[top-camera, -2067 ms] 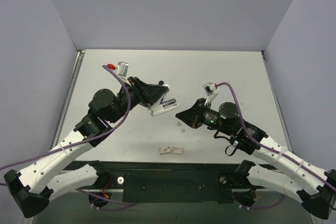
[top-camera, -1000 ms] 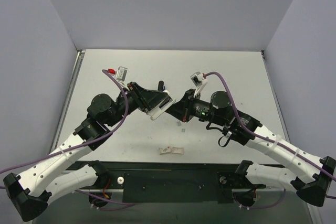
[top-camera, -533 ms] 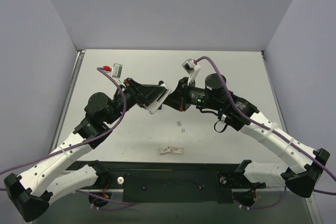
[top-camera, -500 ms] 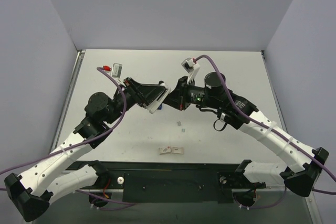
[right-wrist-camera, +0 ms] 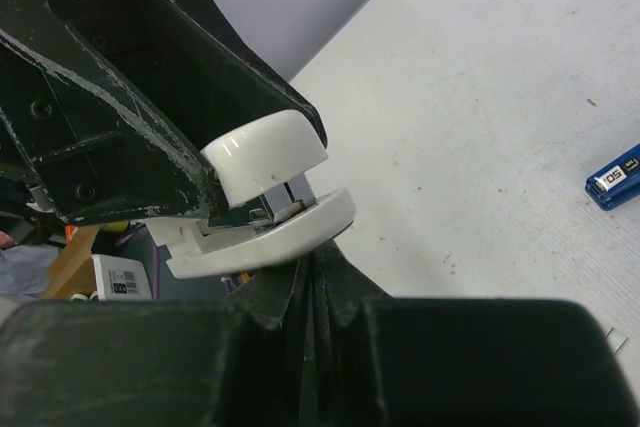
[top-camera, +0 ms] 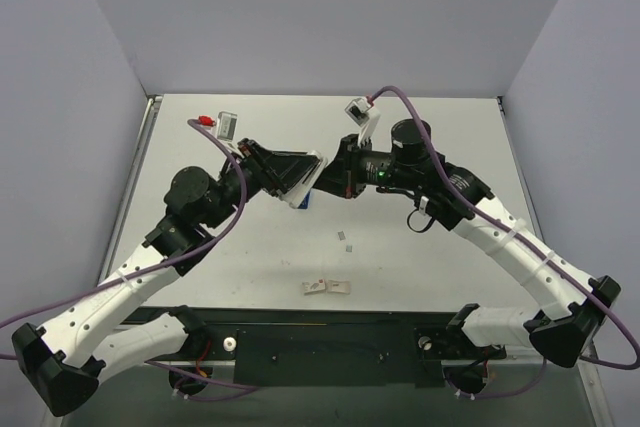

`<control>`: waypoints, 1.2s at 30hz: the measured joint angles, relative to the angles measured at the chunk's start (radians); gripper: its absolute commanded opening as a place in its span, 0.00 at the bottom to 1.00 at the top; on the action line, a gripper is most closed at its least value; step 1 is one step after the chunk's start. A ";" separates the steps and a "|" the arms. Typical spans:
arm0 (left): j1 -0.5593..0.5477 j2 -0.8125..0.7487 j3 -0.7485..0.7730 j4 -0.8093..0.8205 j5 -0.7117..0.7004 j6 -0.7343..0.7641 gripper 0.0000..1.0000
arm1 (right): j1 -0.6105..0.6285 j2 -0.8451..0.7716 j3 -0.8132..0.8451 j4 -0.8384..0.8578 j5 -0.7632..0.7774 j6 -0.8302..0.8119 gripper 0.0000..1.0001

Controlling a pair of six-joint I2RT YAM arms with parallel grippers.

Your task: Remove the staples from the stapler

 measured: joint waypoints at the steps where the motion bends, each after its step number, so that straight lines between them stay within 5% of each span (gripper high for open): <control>1: -0.001 0.004 0.011 -0.011 0.011 0.008 0.00 | -0.002 -0.012 -0.012 0.006 0.000 0.000 0.00; 20: -0.066 0.027 0.099 -0.242 0.088 0.141 0.00 | -0.006 -0.357 -0.348 0.091 0.127 -0.005 0.00; 36: -0.018 0.218 0.296 -0.481 -0.422 0.439 0.00 | -0.006 -0.484 -0.614 0.019 0.356 -0.013 0.00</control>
